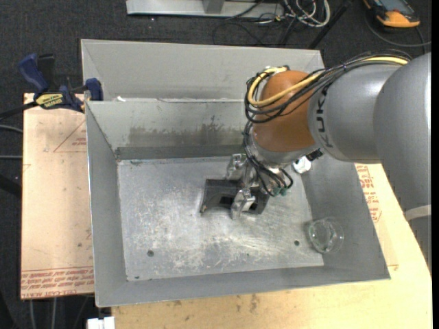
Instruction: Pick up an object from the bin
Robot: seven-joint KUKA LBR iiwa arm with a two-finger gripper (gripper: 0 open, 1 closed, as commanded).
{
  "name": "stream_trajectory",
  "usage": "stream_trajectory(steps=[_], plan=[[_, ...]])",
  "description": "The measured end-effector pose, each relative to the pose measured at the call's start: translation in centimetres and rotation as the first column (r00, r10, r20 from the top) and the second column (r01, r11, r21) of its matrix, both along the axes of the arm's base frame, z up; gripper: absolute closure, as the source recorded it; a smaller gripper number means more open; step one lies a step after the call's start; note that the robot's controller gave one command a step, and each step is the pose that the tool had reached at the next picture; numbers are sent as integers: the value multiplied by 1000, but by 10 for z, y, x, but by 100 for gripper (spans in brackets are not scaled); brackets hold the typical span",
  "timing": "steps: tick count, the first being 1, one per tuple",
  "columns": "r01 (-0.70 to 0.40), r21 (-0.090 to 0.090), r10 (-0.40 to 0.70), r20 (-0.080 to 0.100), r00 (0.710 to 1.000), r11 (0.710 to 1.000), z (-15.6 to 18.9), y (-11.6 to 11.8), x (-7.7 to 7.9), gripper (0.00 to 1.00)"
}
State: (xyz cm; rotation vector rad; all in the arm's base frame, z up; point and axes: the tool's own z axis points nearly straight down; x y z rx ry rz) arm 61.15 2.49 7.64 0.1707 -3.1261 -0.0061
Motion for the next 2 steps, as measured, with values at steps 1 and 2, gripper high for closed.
stream_trajectory(steps=[1, 2], plan=[[0, 0, 0, 0, 1000, 1000, 0, 0, 0, 100], [-69, -3, 69, 15, 997, 998, 159, -11, -5, 100]])
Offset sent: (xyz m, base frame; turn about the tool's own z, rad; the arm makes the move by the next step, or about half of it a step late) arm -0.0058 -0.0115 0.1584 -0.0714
